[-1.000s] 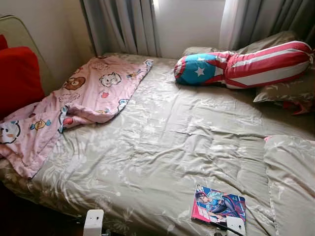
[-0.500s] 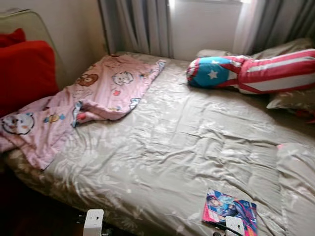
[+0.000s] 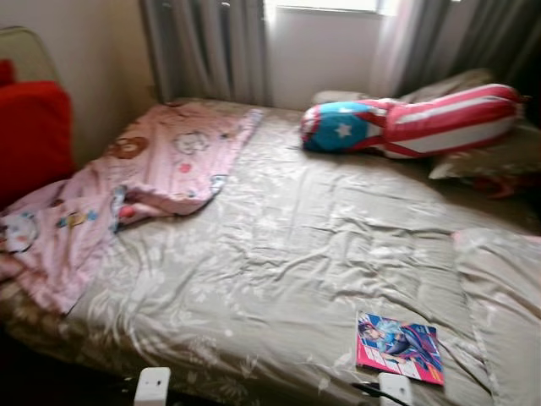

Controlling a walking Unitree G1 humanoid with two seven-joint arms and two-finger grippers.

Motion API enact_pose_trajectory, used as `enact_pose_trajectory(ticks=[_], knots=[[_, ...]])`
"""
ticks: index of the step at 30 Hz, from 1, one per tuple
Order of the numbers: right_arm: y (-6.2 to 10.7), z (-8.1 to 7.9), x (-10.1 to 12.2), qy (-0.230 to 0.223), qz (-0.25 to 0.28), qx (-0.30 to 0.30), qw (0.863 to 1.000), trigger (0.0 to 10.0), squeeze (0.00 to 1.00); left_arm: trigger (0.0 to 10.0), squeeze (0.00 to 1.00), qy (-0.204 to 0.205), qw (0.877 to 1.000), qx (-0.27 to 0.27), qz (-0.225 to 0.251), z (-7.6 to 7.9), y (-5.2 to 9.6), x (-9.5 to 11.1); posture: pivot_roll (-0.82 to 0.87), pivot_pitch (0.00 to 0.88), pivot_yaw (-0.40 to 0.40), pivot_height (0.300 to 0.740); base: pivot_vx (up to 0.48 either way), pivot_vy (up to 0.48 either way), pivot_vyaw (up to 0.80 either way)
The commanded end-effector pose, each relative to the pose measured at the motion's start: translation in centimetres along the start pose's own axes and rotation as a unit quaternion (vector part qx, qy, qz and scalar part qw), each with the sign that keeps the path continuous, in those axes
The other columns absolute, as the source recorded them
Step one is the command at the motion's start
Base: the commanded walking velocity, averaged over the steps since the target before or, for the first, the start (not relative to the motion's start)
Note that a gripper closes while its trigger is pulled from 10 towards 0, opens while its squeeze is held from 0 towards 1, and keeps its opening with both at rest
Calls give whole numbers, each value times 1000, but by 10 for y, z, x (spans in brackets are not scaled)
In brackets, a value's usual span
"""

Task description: Clean up the room

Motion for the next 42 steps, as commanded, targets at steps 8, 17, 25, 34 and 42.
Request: enact_pose_trajectory(ticks=[8,17,25,34,42], knots=[[0,8,1,4,-2,-8,1000,10000,0,10000,0,-5,1000,-3,-12,4,1,-6,-67,0,11,740,0,395,0],[0,8,0,9,-3,-7,1000,10000,0,10000,0,-5,1000,-2,-14,3,1,-8,-65,0,10,740,0,395,0],[0,10,0,11,-4,-9,1000,10000,0,10000,0,-4,1000,-1,-16,3,1,-9,-68,0,7,740,0,397,0],[0,11,0,16,-4,-9,1000,10000,0,10000,0,-2,1000,-2,-16,5,1,-8,-68,0,3,740,0,396,0],[0,11,0,18,-4,-9,1000,10000,0,10000,0,-1,1000,-3,-16,6,1,-9,-72,0,3,740,0,397,0]])
Point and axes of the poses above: a point about 5 cm out from each wrist's last joint towards the gripper, its own y axis pointing back from the gripper into the wrist, its own x axis along the axis of the wrist's last joint, z = x × y, the point moved 5 cm from there along -y, pointing out of the wrist towards the gripper, and after that the axes turned 4 degrees about y, right-handed, at the moved point
